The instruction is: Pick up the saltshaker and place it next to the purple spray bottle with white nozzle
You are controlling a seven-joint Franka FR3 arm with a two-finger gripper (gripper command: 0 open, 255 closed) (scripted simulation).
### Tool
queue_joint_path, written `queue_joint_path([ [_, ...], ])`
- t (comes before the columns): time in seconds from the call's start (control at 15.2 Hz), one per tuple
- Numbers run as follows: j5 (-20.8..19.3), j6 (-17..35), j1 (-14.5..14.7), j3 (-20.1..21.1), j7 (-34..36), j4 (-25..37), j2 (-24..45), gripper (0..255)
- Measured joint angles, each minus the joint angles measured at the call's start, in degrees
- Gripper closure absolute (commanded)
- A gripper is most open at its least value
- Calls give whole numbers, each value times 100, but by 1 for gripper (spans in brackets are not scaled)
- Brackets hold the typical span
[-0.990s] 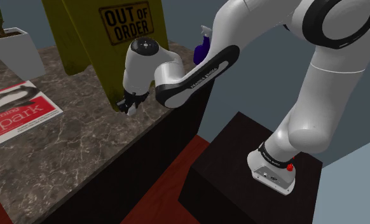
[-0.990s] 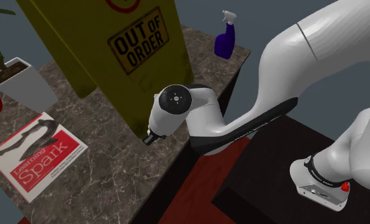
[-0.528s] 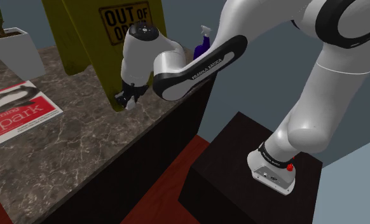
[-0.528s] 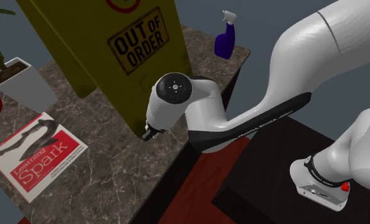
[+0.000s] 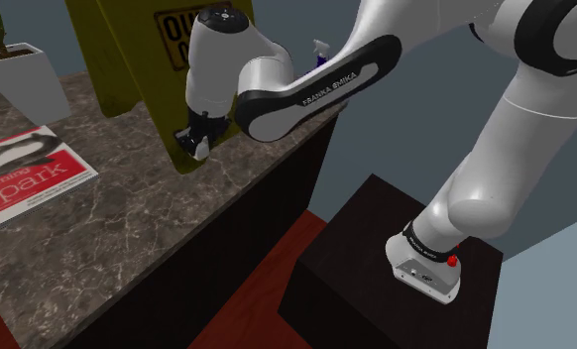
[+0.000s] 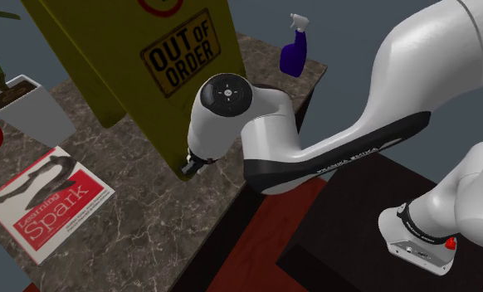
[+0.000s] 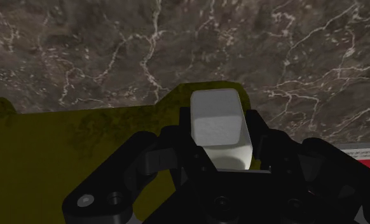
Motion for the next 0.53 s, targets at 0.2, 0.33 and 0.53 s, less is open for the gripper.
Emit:
queue_joint_path([
  [0.2, 168, -191, -31, 44, -148, 105, -120, 255],
  [0.33, 254, -311, -40, 67, -218, 177, -183, 255],
  [0.53, 384, -491, -57, 96, -331, 284, -282, 255],
])
